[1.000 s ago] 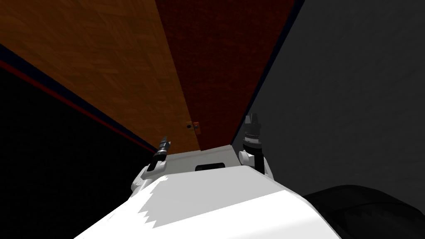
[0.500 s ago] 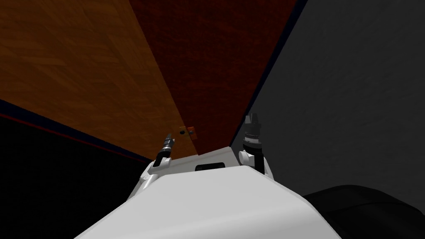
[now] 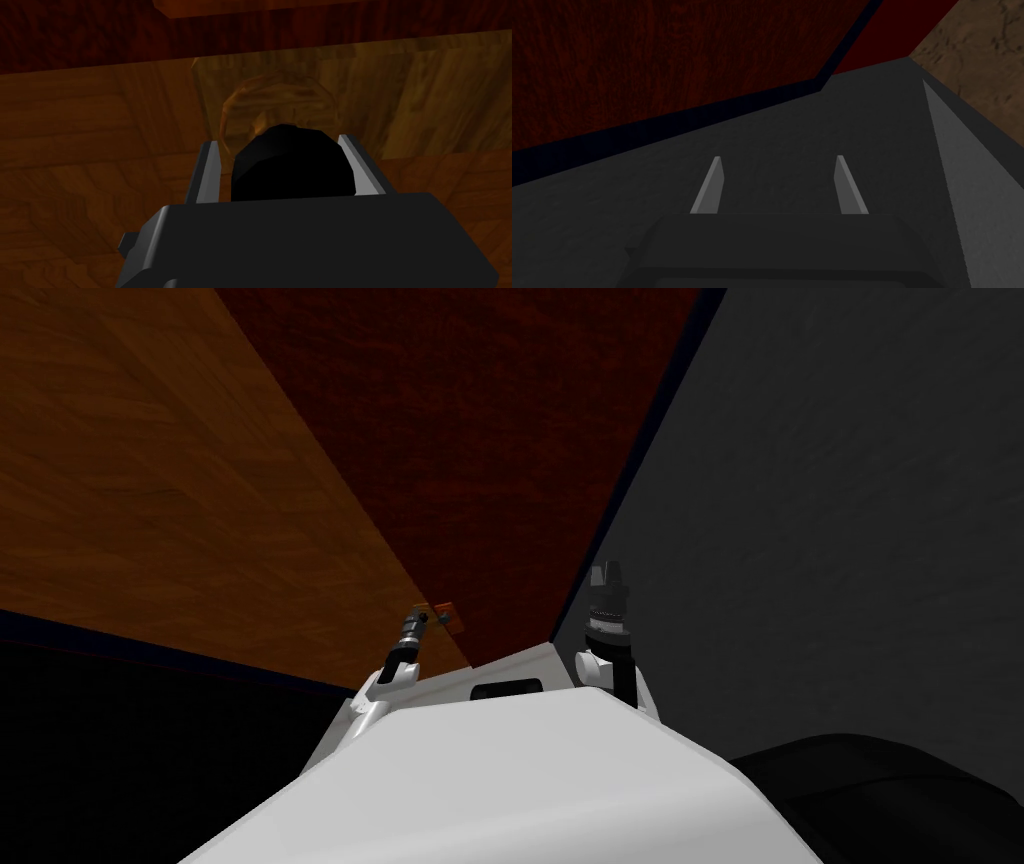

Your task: Pull the door open

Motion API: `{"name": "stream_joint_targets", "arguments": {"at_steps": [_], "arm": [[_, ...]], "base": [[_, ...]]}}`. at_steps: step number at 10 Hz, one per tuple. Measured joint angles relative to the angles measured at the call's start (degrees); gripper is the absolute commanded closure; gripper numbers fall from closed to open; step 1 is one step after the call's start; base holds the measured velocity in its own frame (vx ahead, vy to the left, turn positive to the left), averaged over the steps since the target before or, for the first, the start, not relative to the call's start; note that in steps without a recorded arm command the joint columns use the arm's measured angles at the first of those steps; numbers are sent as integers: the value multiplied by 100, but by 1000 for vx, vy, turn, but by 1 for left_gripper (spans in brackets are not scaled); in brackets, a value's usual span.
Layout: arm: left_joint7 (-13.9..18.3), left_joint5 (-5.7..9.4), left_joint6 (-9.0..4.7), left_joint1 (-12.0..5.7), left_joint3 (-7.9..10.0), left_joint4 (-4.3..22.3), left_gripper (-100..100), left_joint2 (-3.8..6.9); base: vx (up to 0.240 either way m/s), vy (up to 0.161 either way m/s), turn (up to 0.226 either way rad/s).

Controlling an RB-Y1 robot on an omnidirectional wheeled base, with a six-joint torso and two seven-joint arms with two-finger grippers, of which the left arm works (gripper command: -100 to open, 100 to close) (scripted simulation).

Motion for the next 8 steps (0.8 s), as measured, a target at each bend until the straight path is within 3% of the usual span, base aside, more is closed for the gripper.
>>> {"name": "stream_joint_targets", "arguments": {"at_steps": [3,6,7,8], "arm": [[-5,-6,2,1,-26,6,100,-15],[-10,8,-6,107,111,48,100,68],[-23,10,36,206,174,7,-100,92],[-10,11,30,241,154,-14,-100,98]], "base": [[-5,3,-6],[-185,129,138],[-201,33,-5],[-160,-53,-35]]}}
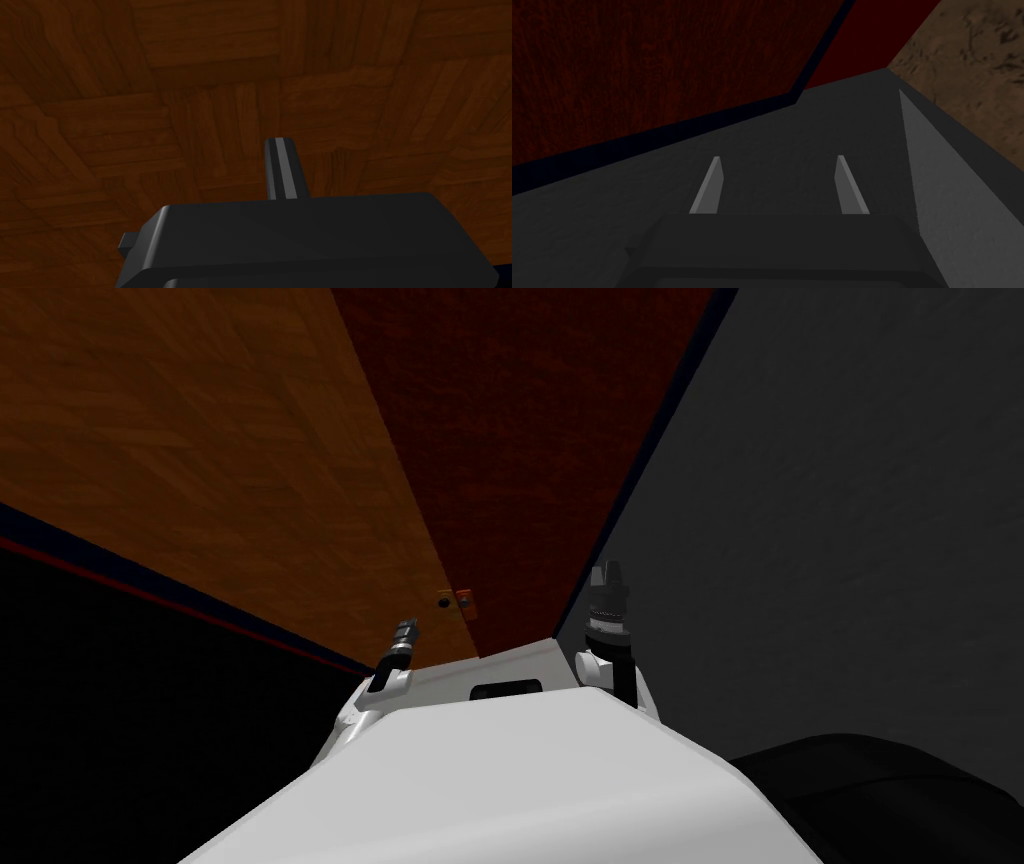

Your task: Pull the door open

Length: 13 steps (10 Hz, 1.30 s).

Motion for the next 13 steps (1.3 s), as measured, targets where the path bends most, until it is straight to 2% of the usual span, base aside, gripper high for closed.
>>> {"name": "stream_joint_targets", "arguments": {"at_steps": [4,5,6,7,8,10,12,13], "arm": [[83,-7,-63,106,-184,-172,-100,-38],[108,-13,-55,143,-264,-301,-100,-64],[114,-14,-52,146,-276,-317,-100,-69],[95,-8,-50,173,-184,-256,-100,-45],[75,2,24,283,-82,-349,-100,-13],[60,19,18,234,65,-146,-100,65],[31,41,27,244,228,-23,-100,139],[30,46,41,234,255,-15,-100,150]], "base": [[-174,-85,-55],[-61,-60,-20],[-14,28,140],[11,80,155],[12,65,62],[63,71,136],[149,56,-4],[184,13,-51]]}}
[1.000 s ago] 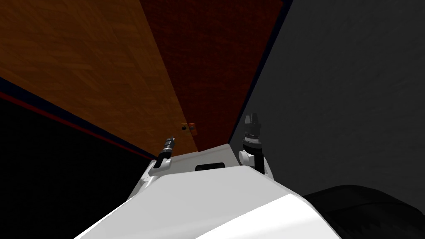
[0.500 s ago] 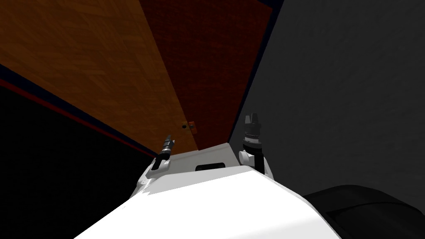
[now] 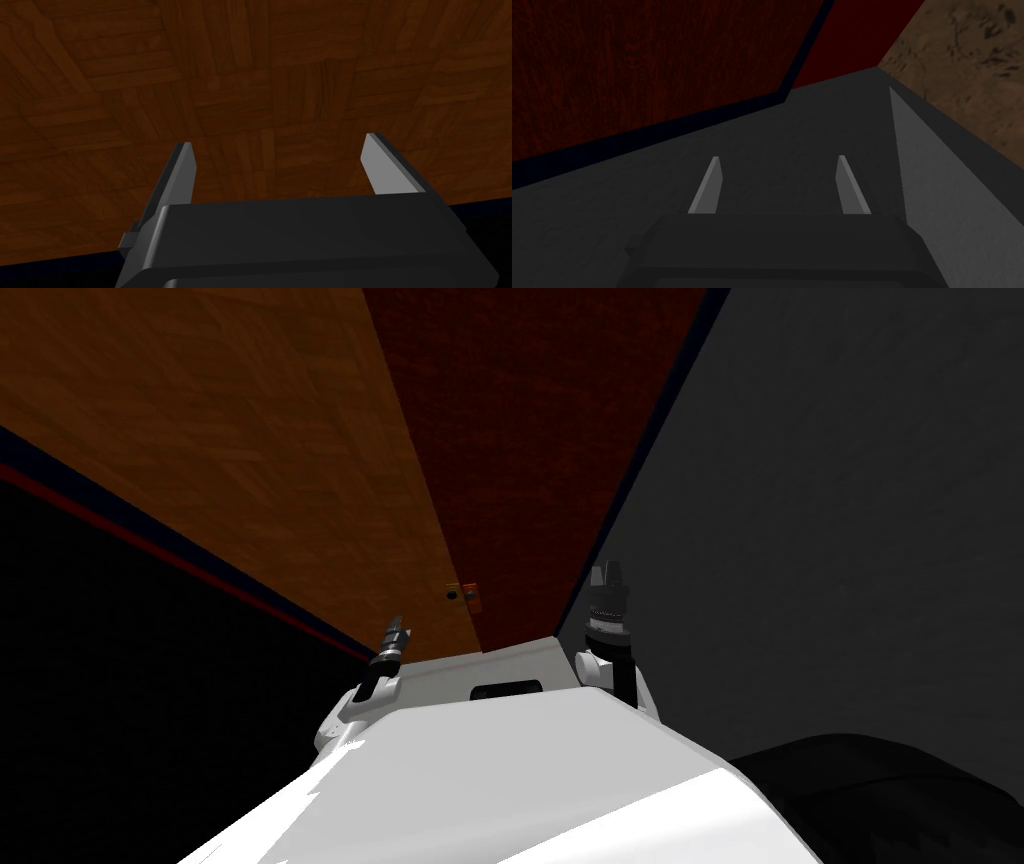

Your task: Pull the door open

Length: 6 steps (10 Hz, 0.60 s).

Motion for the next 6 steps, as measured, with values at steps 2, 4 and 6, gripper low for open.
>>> {"name": "stream_joint_targets", "arguments": {"at_steps": [2,4,6], "arm": [[-16,-8,25,-92,-34,-4,-100,-43],[-24,-29,17,-209,-173,-54,-100,-145],[-26,-54,15,-326,-327,-151,-100,-260]], "base": [[220,-41,-126],[196,-121,-174],[131,-132,-93]]}}
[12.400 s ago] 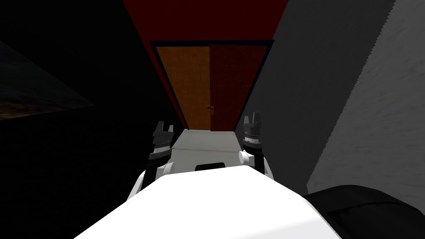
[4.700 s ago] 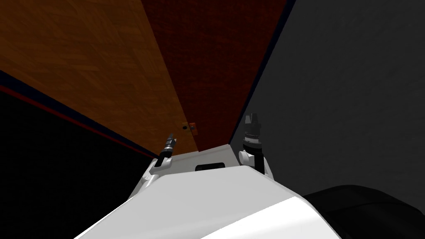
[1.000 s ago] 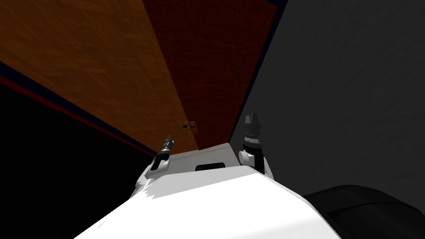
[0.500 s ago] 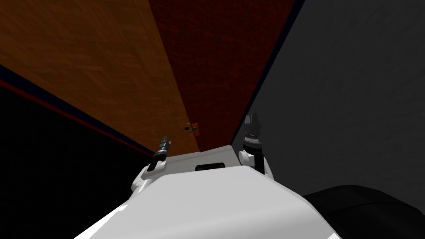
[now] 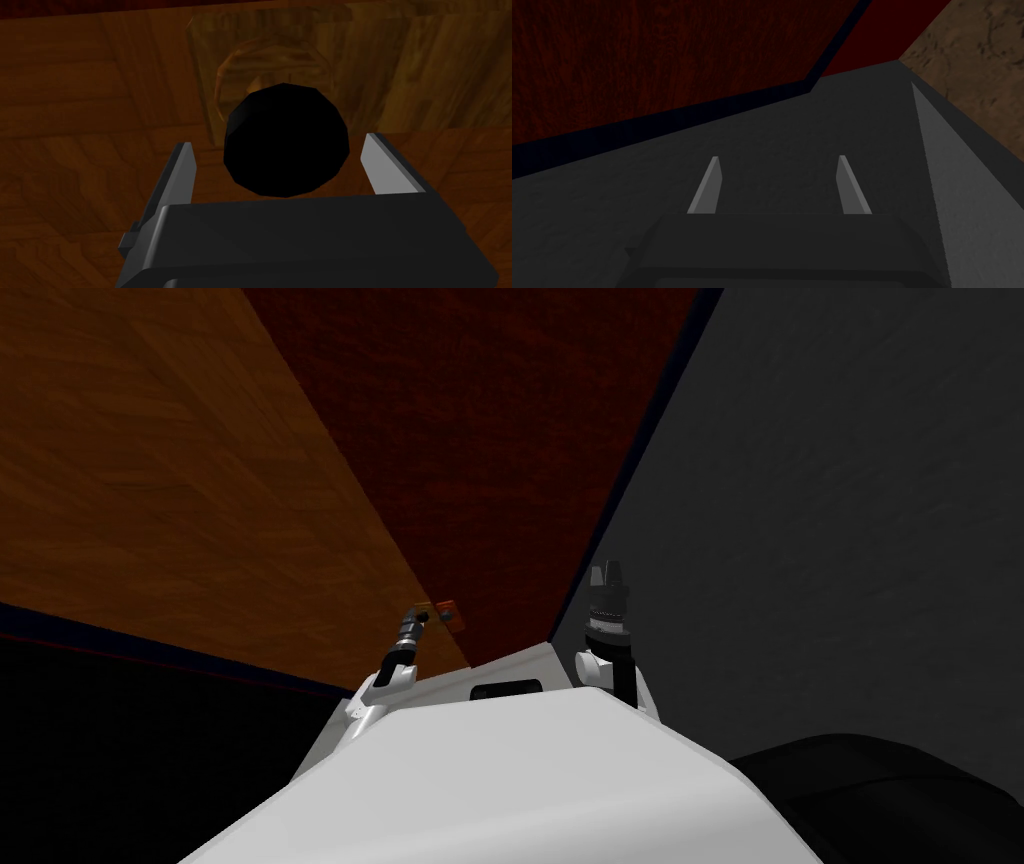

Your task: Pull the door open

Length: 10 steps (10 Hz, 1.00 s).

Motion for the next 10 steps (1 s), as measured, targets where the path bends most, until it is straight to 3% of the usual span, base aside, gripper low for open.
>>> {"name": "stream_joint_targets", "arguments": {"at_steps": [1,7,8,9,10], "arm": [[-10,-4,12,-6,-12,-19,100,-16],[-2,-7,-1,-6,-43,3,100,-26],[10,4,-13,-20,-5,79,100,32],[-3,6,60,118,74,-67,100,37],[2,19,55,182,139,-4,-100,96]], "base": [[-10,9,23],[-31,26,10],[-194,114,133],[-215,91,120],[-220,52,18]]}}
